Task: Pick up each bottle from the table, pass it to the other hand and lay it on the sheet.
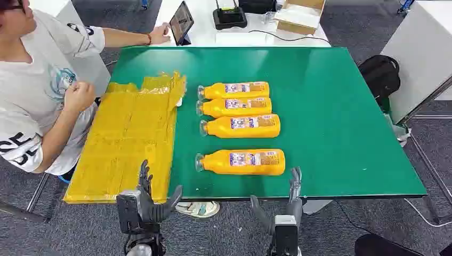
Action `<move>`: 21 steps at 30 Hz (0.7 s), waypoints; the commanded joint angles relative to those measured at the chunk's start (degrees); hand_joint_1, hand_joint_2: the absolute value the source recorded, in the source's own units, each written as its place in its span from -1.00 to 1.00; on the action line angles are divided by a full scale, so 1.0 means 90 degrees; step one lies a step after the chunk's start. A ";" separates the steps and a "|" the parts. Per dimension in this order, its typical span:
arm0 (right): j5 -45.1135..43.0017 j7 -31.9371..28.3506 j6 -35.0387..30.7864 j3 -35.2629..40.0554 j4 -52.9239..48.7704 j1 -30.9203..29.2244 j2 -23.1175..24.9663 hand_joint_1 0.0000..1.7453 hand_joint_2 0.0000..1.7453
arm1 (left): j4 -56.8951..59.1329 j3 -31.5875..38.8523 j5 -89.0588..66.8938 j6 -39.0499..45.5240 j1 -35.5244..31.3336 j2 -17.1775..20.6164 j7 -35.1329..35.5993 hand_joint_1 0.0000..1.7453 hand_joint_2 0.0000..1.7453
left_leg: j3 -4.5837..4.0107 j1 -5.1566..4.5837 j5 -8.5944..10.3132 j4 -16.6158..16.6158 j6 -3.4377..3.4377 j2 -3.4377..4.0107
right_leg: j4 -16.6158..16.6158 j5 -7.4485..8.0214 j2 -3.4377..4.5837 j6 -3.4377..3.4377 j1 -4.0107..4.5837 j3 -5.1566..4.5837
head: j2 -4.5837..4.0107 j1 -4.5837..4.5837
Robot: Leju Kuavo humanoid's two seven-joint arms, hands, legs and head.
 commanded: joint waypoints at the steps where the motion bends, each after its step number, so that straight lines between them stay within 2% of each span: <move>1: -0.0035 -0.0214 -0.0007 0.0012 0.0330 -0.0138 -0.0052 -1.00 1.00 | 0.0164 0.0001 0.0027 0.0012 -0.0087 0.0154 0.0047 -1.00 1.00 | 0.0025 0.0000 -0.0007 -0.0007 0.0006 0.0007 | -0.0007 -0.0005 0.0001 -0.0014 0.0004 0.0023 | 0.0000 0.0000; 3: -0.0039 -0.0214 -0.0008 0.0002 0.0332 -0.0141 -0.0052 -1.00 1.00 | 0.0159 0.0005 0.0027 0.0016 -0.0084 0.0153 0.0047 -1.00 1.00 | 0.0050 0.0002 -0.0018 -0.0009 0.0009 0.0014 | -0.0011 -0.0013 0.0003 -0.0025 0.0009 0.0047 | 0.0000 0.0000; 18: 0.0189 -0.0214 -0.0008 -0.0005 0.0368 -0.0206 -0.0083 -1.00 1.00 | 0.0132 0.0039 0.0033 0.0056 -0.0131 0.0132 0.0002 -1.00 1.00 | 0.0019 0.0000 -0.0005 -0.0007 0.0005 0.0007 | -0.0008 -0.0003 0.0001 -0.0012 0.0003 0.0017 | 0.0000 0.0000; 21: 0.0523 -0.0214 -0.0072 0.0067 0.0288 -0.0250 -0.0173 -1.00 1.00 | 0.0110 -0.0001 -0.0055 0.0065 -0.0169 0.0141 -0.0098 -1.00 1.00 | 0.0036 0.0001 -0.0012 -0.0008 0.0008 0.0010 | -0.0010 -0.0008 0.0002 -0.0019 0.0006 0.0034 | 0.0000 0.0002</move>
